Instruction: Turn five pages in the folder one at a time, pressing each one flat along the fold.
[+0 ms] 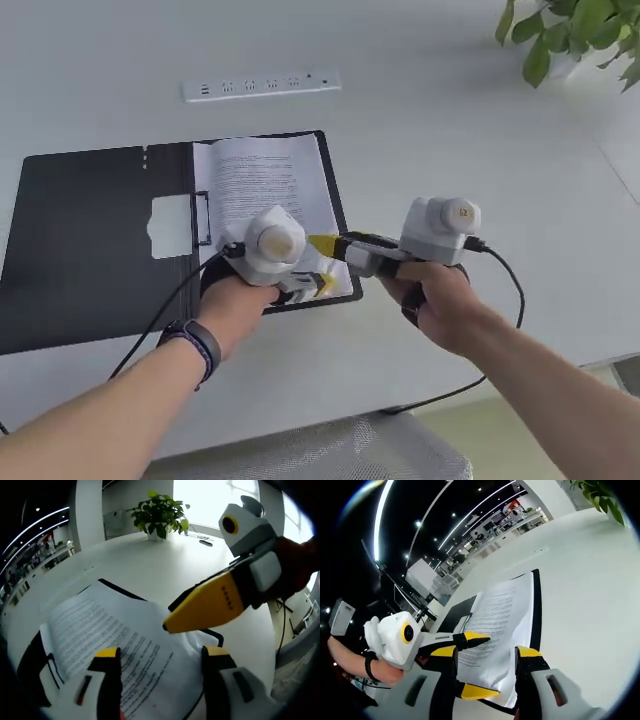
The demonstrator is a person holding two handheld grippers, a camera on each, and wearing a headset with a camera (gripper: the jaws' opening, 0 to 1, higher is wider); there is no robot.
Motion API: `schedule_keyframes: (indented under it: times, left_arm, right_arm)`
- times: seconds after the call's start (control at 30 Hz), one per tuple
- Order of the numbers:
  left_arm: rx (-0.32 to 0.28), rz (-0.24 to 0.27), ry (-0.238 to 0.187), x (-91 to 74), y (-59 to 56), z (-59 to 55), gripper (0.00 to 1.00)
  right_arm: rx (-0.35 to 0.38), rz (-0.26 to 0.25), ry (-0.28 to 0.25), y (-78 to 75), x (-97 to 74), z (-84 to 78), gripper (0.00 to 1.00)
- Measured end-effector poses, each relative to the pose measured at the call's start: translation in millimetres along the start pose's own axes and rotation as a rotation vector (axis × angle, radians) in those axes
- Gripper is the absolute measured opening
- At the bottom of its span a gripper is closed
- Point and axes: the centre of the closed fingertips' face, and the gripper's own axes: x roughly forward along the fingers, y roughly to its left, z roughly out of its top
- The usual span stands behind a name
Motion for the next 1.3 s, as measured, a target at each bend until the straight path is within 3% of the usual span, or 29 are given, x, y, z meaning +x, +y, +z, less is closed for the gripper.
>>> schedule_keyframes:
  times: [0.2, 0.5, 0.7, 1.07, 1.3]
  left_arm:
    - [-0.003, 0.001, 0.003, -0.1, 0.1, 0.3, 0.66]
    - [-0.002, -0.025, 0.000, -1.6, -5.3, 2.1, 0.71]
    - [-0.017, -0.039, -0.023, -7.2, -9.8, 9.2, 0.73]
    - [0.015, -0.056, -0.049, -23.3, -15.7, 16.5, 0.78]
    - [-0.004, -0.026, -0.082, -42.0, -3.0, 21.7, 0.79]
  right_arm:
    - [0.023, -0.004, 0.008, -4.7, 6.1, -2.8, 0.39]
    - [0.050, -0.008, -0.021, -6.1, 6.7, 3.9, 0.18]
    - [0.063, -0.007, -0.039, -6.3, 4.3, 8.3, 0.03]
    - [0.088, -0.002, -0.048, 1.6, 8.1, 13.0, 0.00]
    - [0.082, 0.010, -0.055, 13.4, 11.1, 18.5, 0.00]
